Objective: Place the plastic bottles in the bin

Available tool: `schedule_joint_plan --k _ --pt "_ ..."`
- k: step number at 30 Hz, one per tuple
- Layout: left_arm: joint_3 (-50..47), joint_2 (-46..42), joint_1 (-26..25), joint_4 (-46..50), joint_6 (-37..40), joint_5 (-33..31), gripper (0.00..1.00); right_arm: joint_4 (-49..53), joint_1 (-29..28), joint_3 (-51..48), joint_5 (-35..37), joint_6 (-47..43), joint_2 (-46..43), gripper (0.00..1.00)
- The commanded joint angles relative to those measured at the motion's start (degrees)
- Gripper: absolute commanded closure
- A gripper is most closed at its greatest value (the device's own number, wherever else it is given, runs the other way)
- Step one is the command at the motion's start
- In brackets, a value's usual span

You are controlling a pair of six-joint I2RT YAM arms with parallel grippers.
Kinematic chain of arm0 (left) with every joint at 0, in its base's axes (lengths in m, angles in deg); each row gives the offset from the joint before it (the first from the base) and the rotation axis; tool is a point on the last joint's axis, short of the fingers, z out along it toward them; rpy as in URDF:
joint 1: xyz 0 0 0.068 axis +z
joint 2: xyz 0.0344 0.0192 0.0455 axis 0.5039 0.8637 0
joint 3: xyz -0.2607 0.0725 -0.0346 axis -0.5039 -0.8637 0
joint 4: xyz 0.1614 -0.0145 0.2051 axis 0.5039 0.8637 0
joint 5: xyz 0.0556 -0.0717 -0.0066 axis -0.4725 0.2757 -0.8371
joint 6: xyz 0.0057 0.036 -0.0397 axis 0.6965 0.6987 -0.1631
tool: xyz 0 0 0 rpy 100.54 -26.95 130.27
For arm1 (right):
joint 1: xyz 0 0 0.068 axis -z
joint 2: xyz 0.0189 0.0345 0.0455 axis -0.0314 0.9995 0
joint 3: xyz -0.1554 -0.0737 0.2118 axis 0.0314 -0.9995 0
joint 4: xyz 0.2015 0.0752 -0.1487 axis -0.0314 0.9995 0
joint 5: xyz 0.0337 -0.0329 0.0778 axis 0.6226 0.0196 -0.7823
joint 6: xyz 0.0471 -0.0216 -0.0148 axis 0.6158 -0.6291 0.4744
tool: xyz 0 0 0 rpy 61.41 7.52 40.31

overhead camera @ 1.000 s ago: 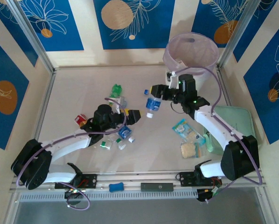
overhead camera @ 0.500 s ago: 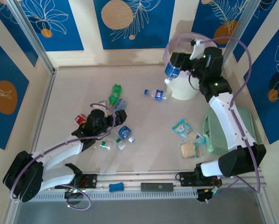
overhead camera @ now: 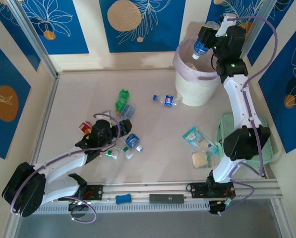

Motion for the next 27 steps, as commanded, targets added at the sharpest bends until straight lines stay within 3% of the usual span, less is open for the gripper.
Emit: schedule_joint_plan --k 1,14,16,22,27 --pt "-0.72 0.36 0.75 -1.55 -0.47 0.94 0.00 2.06 0.06 4.58 4.05 -2.44 4.53 0.53" --pt "-1.50 0.21 0.83 -1.31 -0.55 1.31 0.00 17.69 -0.01 12.84 -0.08 -0.40 16.35 0.51" --pt "-1.41 0.31 0.86 -1.46 -0.56 1.48 0.00 18.70 0.02 13.71 -0.53 -0.10 17.02 0.47" --pt "-1.35 0.23 0.82 -1.39 -0.56 1.49 0.00 21.52 -0.03 17.72 -0.68 0.21 17.60 0.22" --pt "-1.30 0.14 0.91 -1.30 -0.21 1.06 0.00 23.52 -0.56 20.81 -1.01 -1.00 15.62 0.18"
